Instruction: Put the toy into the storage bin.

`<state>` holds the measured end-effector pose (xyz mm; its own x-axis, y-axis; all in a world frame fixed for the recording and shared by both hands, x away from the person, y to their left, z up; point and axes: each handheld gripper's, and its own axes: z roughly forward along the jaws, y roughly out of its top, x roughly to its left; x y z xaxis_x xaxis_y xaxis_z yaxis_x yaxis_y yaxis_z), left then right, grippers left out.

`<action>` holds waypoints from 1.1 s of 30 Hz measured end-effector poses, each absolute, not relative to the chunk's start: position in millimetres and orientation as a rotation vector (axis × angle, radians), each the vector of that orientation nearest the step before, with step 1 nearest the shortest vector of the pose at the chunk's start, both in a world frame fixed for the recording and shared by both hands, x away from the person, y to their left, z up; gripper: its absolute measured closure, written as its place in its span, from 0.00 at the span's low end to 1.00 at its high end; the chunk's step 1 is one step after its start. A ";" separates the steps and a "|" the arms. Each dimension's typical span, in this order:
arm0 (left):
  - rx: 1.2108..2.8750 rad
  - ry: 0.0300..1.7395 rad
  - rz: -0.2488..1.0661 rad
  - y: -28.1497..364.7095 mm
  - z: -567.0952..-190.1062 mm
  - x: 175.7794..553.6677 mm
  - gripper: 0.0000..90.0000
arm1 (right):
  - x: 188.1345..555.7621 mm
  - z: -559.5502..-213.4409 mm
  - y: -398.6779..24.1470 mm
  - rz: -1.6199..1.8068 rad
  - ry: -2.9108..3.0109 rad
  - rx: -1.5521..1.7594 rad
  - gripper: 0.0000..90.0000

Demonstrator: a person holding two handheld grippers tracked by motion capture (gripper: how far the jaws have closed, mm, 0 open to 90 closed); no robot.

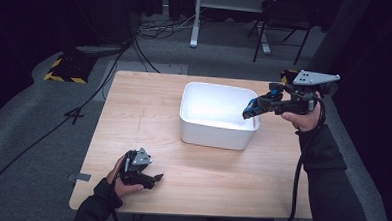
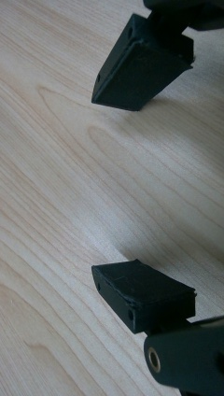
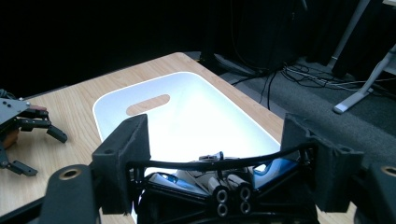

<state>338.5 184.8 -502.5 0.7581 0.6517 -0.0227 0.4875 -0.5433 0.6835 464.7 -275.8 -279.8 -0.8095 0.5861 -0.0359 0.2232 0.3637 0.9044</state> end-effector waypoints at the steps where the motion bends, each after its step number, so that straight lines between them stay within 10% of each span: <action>1: 2.257 0.848 0.305 184.8 -502.5 338.5 0.18 | 465.9 -280.9 -272.8 1.431 2.285 0.711 0.28; 33: 2.259 0.842 0.295 185.0 -502.5 337.8 0.19 | 494.6 -329.1 -216.8 1.203 2.496 0.627 0.28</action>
